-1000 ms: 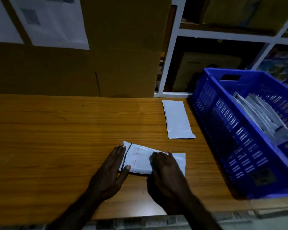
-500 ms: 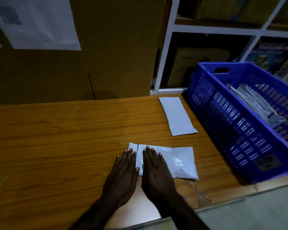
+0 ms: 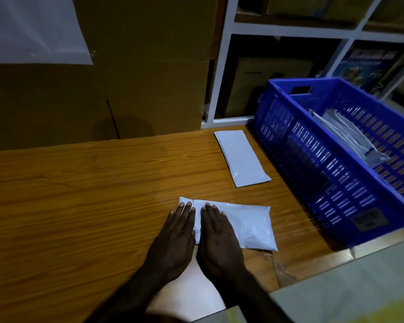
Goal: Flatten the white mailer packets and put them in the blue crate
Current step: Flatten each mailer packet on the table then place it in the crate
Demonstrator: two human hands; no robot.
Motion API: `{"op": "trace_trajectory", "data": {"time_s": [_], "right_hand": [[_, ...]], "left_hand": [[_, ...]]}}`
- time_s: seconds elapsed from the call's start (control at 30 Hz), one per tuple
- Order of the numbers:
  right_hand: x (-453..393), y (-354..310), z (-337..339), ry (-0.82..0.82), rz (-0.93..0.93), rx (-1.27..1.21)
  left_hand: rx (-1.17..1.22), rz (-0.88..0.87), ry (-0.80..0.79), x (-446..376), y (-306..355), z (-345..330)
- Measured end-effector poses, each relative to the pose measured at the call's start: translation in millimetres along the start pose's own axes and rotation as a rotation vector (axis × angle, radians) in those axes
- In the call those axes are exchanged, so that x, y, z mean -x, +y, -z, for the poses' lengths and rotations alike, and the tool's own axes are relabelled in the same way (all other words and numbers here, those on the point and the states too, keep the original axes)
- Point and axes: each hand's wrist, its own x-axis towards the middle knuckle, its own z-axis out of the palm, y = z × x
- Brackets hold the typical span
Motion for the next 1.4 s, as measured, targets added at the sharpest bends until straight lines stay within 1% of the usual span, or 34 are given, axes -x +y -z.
{"op": "trace_trajectory", "data": {"time_s": [0.13, 0.27, 0.4, 0.5, 0.53, 0.6, 0.7, 0.8, 0.87, 1.03, 1.2, 1.27, 1.4], "right_hand": [[1, 0, -6, 0.039, 0.010, 0.015], [0, 2, -7, 0.051, 0.011, 0.025], [-4, 8, -2, -0.041, -0.007, -0.032], [-7, 19, 5, -0.059, -0.015, -0.077], [-7, 20, 11, -0.049, -0.012, -0.062], [-5, 23, 20, -0.039, -0.018, 0.017], [-1, 26, 23, -0.068, -0.063, 0.124], [1, 30, 17, -0.111, -0.047, 0.122], [2, 30, 15, -0.119, -0.034, 0.116], [5, 27, 11, -0.036, -0.048, 0.085], [6, 30, 10, -0.014, -0.049, 0.070], [5, 29, 11, -0.031, -0.072, 0.039], [-4, 27, 20, -0.145, -0.155, 0.001]], "left_hand": [[-0.069, 0.024, -0.029, 1, 3, 0], [-0.079, 0.049, -0.049, 0, 4, 3], [-0.114, 0.028, -0.054, -6, 6, 9], [-0.083, 0.079, -0.009, -15, 13, 19], [-0.041, 0.075, 0.023, -19, 16, 22], [0.003, 0.014, 0.061, -27, 22, 24], [-0.021, -0.060, 0.022, -35, 27, 18], [-0.030, -0.044, -0.050, -36, 26, 11], [-0.038, -0.031, -0.069, -34, 24, 7], [-0.034, -0.009, -0.074, -30, 20, -1], [0.011, 0.020, -0.089, -30, 20, 0], [0.034, 0.026, -0.091, -31, 20, -1], [0.002, 0.015, -0.112, -33, 20, -1]]}}
